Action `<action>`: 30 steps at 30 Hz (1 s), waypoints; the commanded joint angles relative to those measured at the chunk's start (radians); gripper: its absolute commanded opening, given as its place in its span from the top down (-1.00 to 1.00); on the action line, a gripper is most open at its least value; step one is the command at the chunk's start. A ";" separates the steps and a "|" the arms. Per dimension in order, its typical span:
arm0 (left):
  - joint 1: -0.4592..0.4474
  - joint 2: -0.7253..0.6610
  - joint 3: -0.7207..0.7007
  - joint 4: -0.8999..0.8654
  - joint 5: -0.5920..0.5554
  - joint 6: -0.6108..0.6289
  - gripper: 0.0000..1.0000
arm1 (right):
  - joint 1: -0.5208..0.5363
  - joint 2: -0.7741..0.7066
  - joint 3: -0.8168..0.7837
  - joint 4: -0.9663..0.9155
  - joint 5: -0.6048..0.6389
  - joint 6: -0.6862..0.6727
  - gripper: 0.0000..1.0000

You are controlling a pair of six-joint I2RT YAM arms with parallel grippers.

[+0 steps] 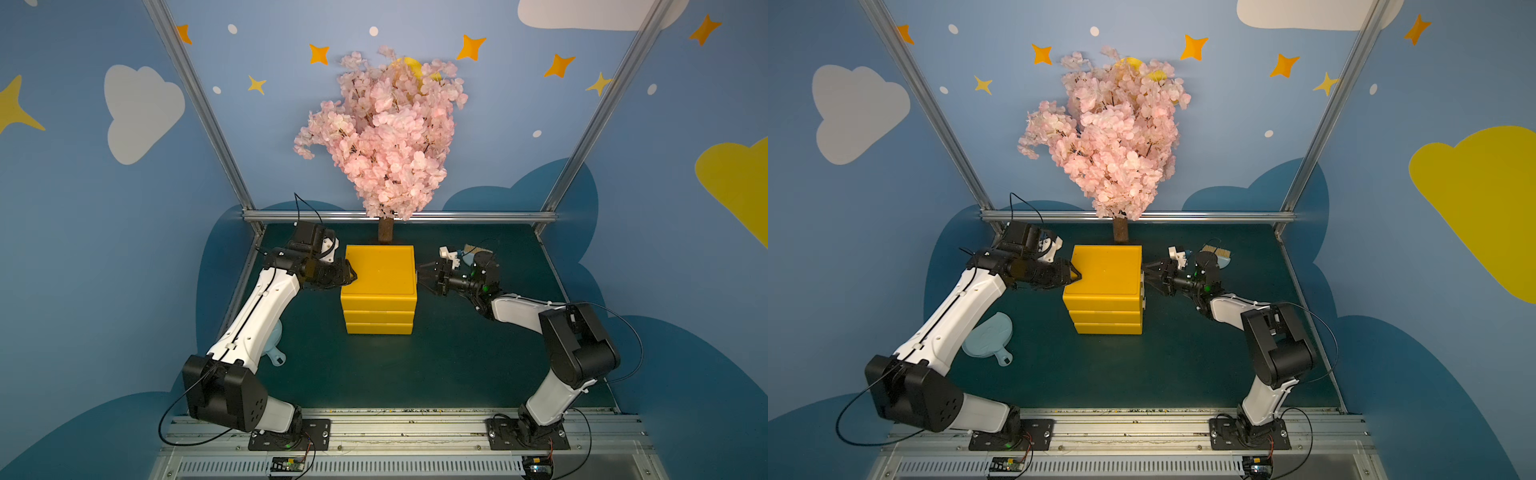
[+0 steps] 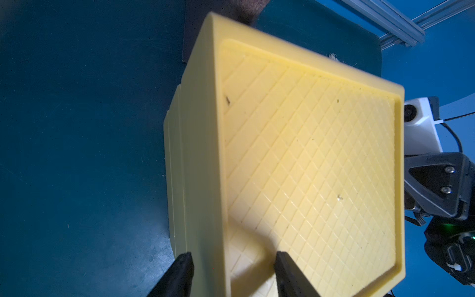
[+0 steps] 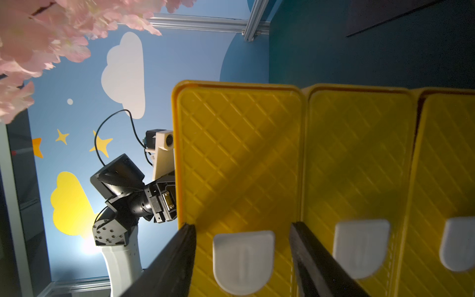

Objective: Take the seed bags out of the drawer
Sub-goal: Open the drawer in the storage box.

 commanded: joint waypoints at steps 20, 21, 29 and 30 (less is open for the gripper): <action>-0.013 0.014 -0.020 -0.017 -0.003 -0.012 -0.12 | 0.022 -0.022 -0.059 0.136 -0.011 0.066 0.17; -0.012 0.013 -0.020 -0.018 -0.005 -0.013 -0.12 | 0.021 -0.022 -0.059 0.136 -0.012 0.064 0.19; -0.015 0.007 -0.024 -0.020 -0.011 -0.015 -0.12 | 0.016 -0.023 -0.067 0.134 -0.018 0.065 0.39; -0.014 0.006 -0.024 -0.022 -0.010 -0.014 -0.12 | 0.013 -0.026 -0.071 0.133 -0.019 0.066 0.41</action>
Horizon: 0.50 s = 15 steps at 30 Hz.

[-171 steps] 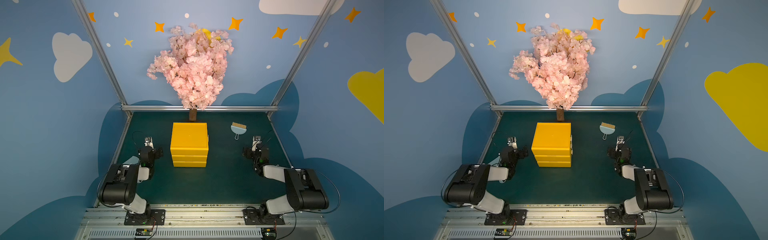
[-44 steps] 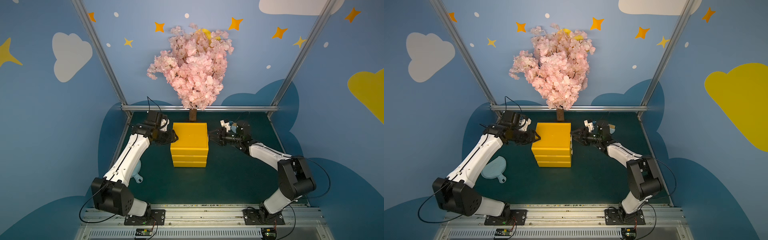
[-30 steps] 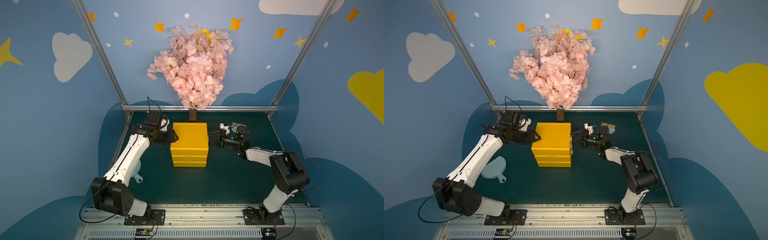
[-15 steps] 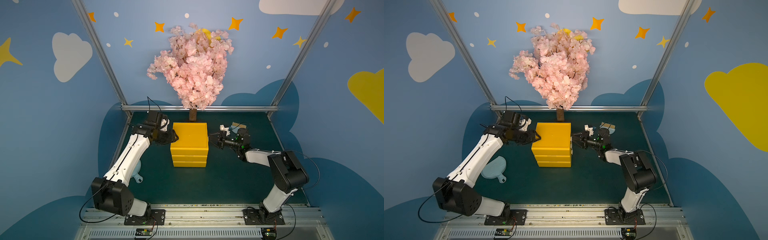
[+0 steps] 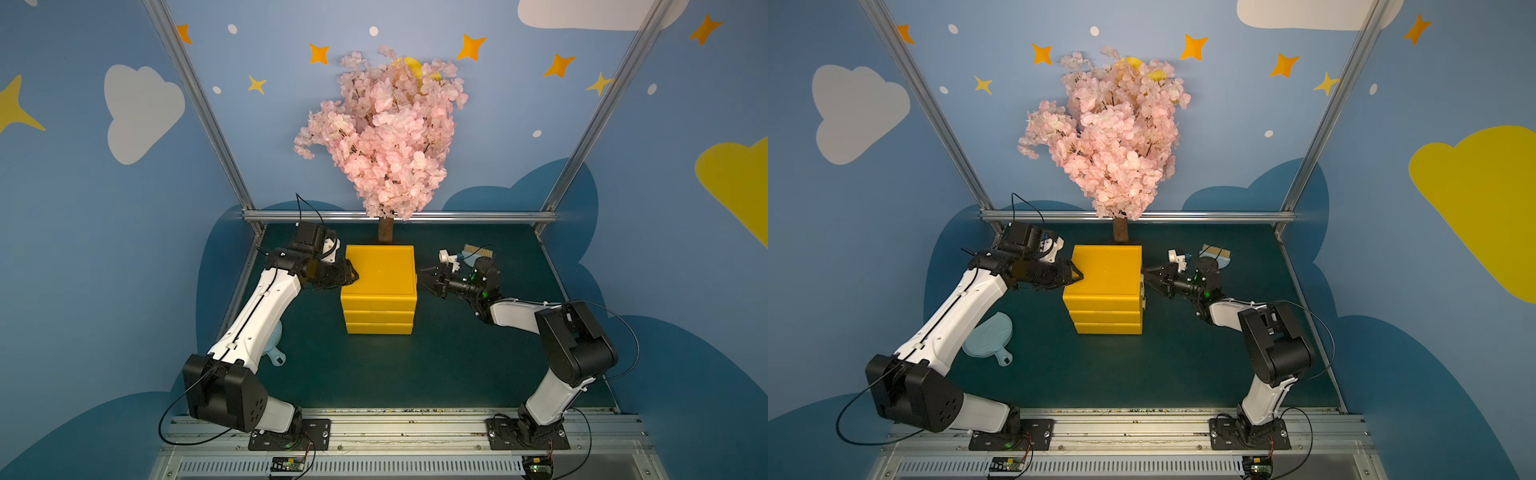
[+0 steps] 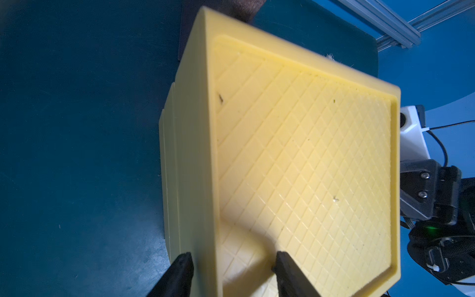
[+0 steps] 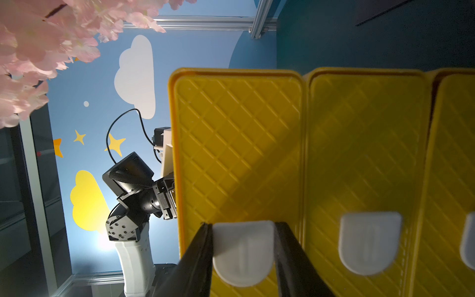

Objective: Take the seed bags out of the drawer
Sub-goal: Open the drawer in the storage box.

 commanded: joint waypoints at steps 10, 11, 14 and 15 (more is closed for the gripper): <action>-0.005 0.009 -0.020 -0.035 -0.014 0.006 -0.12 | -0.091 -0.090 -0.079 0.017 -0.055 -0.005 0.51; -0.005 0.010 -0.020 -0.034 -0.014 0.006 -0.12 | -0.101 -0.095 -0.085 0.016 -0.059 -0.006 0.51; -0.005 0.011 -0.020 -0.032 -0.014 0.006 -0.11 | -0.141 -0.117 -0.106 0.002 -0.081 -0.013 0.52; -0.006 0.011 -0.020 -0.032 -0.014 0.007 -0.12 | -0.153 -0.124 -0.112 -0.002 -0.088 -0.016 0.52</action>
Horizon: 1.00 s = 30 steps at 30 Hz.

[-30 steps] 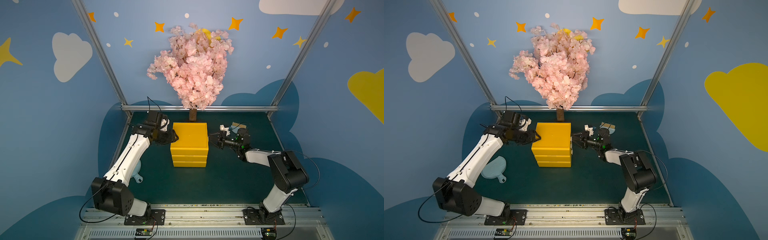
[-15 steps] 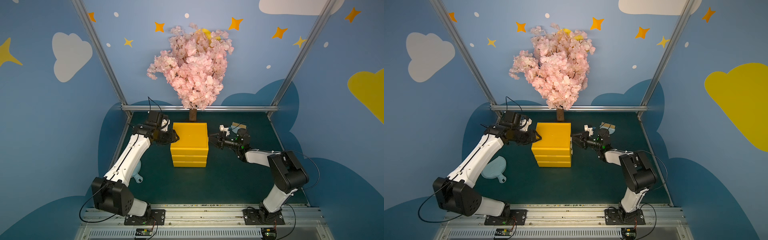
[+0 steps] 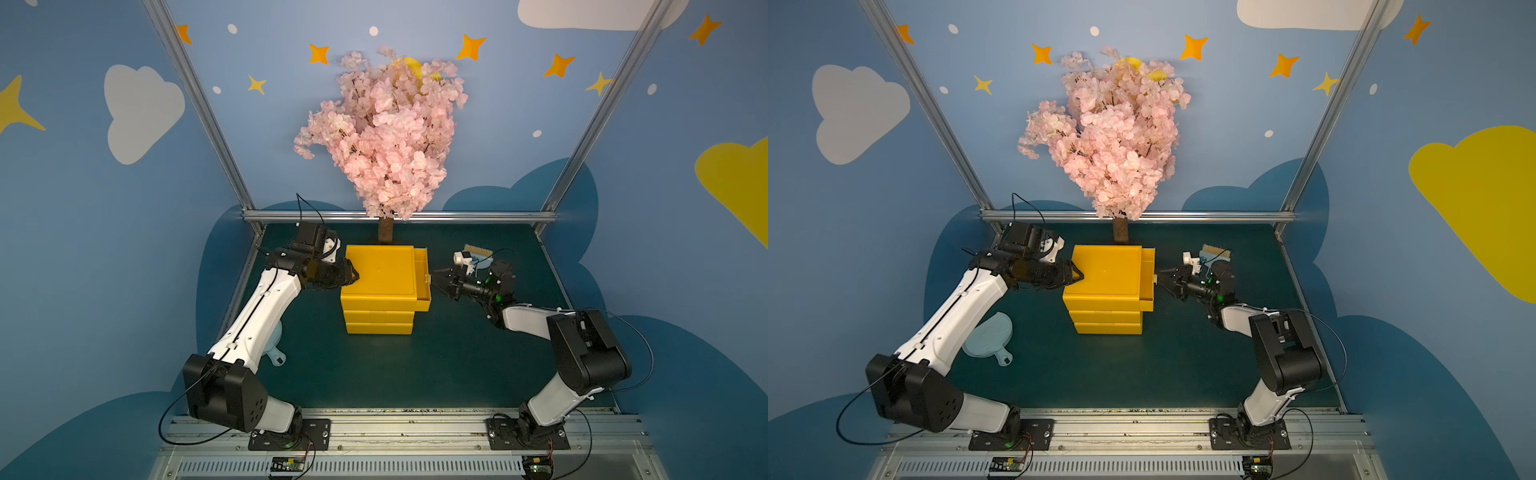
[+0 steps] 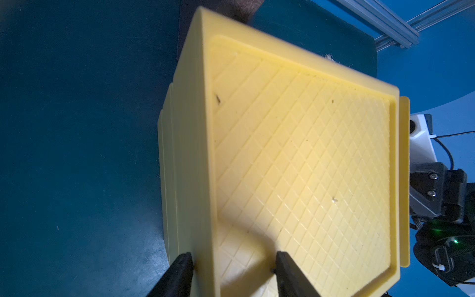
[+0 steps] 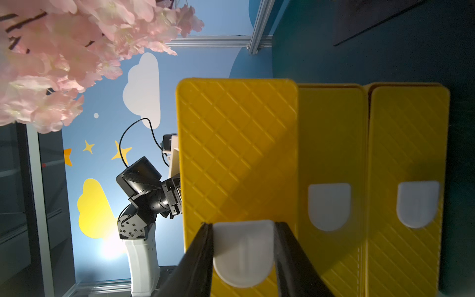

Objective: Take the seed bags out of the drawer
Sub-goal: Open the drawer in the storage box.

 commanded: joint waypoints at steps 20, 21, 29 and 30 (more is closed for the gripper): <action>-0.003 0.014 -0.032 -0.030 -0.016 0.016 -0.11 | -0.238 -0.150 -0.048 -0.272 -0.166 -0.175 0.55; -0.003 0.016 -0.034 -0.028 -0.015 0.016 -0.11 | -0.244 -0.150 -0.048 -0.278 -0.170 -0.180 0.55; -0.003 0.011 -0.039 -0.023 -0.014 0.014 -0.11 | -0.273 -0.149 -0.046 -0.297 -0.171 -0.192 0.55; -0.003 0.012 -0.040 -0.024 -0.014 0.013 -0.10 | -0.275 -0.148 -0.042 -0.298 -0.169 -0.192 0.55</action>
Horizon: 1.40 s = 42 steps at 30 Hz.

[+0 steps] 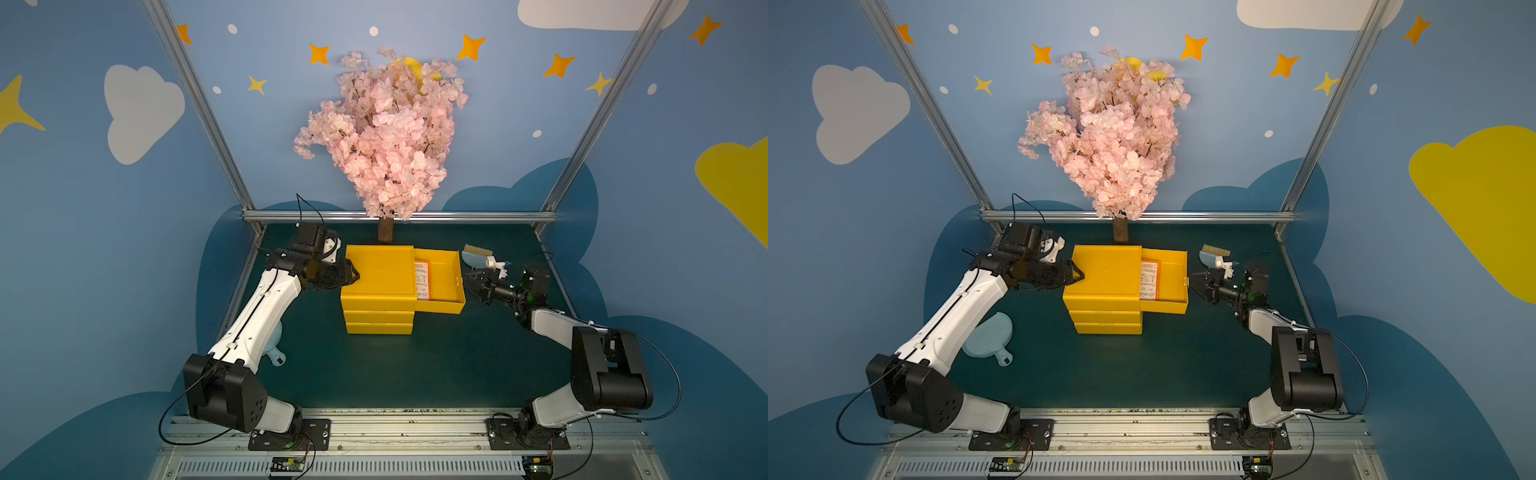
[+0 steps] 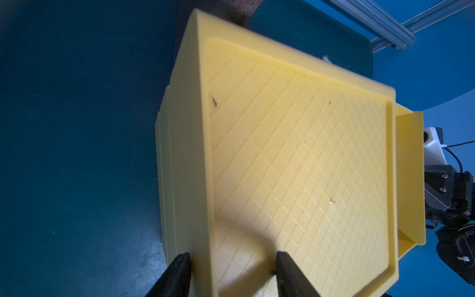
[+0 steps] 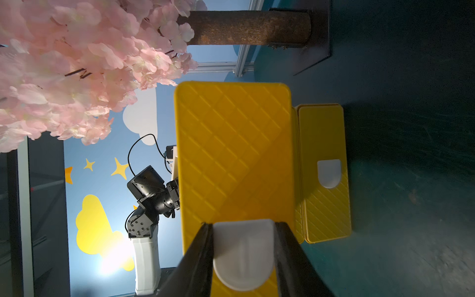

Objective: Take the seed bags out of the drawer
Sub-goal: Open the drawer in the storage box, then adjust the seed packet in the drawer.

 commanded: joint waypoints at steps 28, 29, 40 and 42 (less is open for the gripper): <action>-0.003 0.008 -0.082 -0.001 -0.041 0.015 -0.10 | 0.054 -0.258 0.403 -1.103 0.380 -0.736 0.01; -0.004 0.003 -0.088 0.003 -0.042 0.014 -0.10 | 0.082 -0.271 0.436 -1.136 0.410 -0.755 0.04; -0.004 -0.038 -0.117 0.022 -0.048 0.022 -0.10 | 0.386 -0.183 0.596 -1.139 0.646 -0.762 0.21; -0.004 -0.035 -0.112 0.025 -0.044 0.024 -0.10 | 0.411 -0.120 0.624 -1.144 0.667 -0.758 0.24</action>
